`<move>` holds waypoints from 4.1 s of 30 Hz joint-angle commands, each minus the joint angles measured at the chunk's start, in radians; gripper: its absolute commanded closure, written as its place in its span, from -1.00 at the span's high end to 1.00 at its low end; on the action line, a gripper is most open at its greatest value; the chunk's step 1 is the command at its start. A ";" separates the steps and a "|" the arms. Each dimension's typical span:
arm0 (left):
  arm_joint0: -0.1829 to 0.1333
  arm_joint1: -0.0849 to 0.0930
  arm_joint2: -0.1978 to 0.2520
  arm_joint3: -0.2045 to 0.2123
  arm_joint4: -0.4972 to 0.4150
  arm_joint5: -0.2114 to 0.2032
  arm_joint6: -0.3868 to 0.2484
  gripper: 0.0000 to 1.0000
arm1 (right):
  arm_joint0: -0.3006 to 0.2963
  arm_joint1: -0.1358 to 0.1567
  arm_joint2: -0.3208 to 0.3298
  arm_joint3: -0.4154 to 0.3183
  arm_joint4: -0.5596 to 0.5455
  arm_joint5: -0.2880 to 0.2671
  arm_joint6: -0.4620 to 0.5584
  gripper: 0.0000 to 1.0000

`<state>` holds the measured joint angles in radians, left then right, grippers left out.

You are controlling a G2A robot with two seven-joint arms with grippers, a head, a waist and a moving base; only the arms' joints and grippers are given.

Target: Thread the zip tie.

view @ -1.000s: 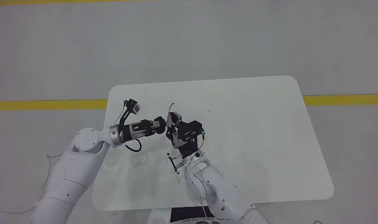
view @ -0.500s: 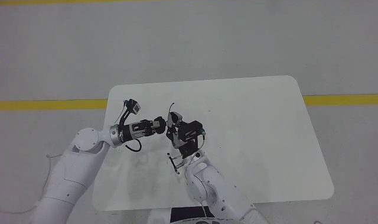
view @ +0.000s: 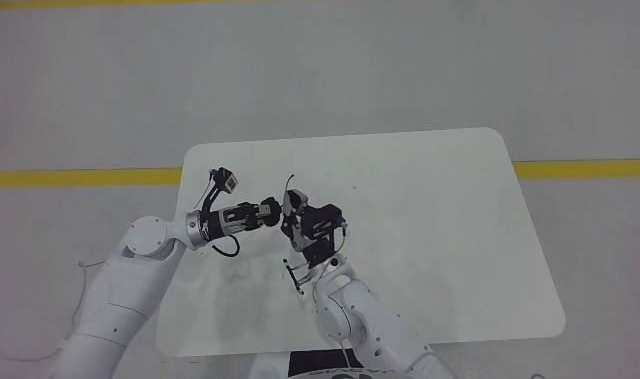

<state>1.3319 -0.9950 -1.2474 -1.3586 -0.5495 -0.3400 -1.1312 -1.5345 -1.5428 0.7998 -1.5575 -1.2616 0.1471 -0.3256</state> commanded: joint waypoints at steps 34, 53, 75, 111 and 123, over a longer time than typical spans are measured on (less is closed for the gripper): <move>0.000 0.000 0.000 0.000 0.000 0.000 0.000 -1.00 | -0.020 0.005 0.023 -0.009 -0.029 0.001 0.018 -1.00; 0.000 0.000 0.000 0.000 0.000 0.000 0.000 -1.00 | -0.022 0.008 0.022 -0.020 -0.033 -0.043 -0.027 -1.00; 0.000 0.000 0.000 0.000 0.000 0.000 0.000 -1.00 | -0.022 0.008 0.022 -0.019 -0.033 -0.046 -0.036 -1.00; 0.000 0.000 0.000 0.000 0.000 0.000 0.000 -1.00 | 0.020 -0.011 -0.030 0.074 -0.107 0.081 -0.140 -1.00; 0.000 0.000 0.000 0.000 0.000 0.000 0.000 -1.00 | 0.018 -0.008 -0.027 0.069 -0.113 0.074 -0.131 -1.00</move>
<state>1.3319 -0.9950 -1.2474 -1.3586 -0.5495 -0.3400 -1.1312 -1.5159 -1.5515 0.7719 -1.4869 -1.3733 0.2229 -0.4584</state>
